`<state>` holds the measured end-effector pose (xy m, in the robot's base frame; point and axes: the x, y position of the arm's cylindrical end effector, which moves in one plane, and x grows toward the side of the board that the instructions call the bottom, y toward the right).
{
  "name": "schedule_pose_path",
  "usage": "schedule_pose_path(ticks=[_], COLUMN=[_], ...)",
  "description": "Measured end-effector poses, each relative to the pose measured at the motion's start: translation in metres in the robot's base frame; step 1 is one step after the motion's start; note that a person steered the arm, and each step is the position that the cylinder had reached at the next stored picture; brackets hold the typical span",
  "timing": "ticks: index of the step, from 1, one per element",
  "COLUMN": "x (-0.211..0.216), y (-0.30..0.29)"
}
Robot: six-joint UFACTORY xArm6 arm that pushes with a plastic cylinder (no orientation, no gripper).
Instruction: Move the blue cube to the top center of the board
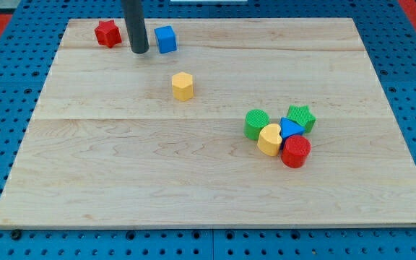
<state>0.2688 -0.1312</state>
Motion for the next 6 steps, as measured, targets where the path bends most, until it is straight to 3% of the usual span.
schedule_pose_path(ticks=[2,6], x=[-0.008,0.026], y=[0.107,0.053])
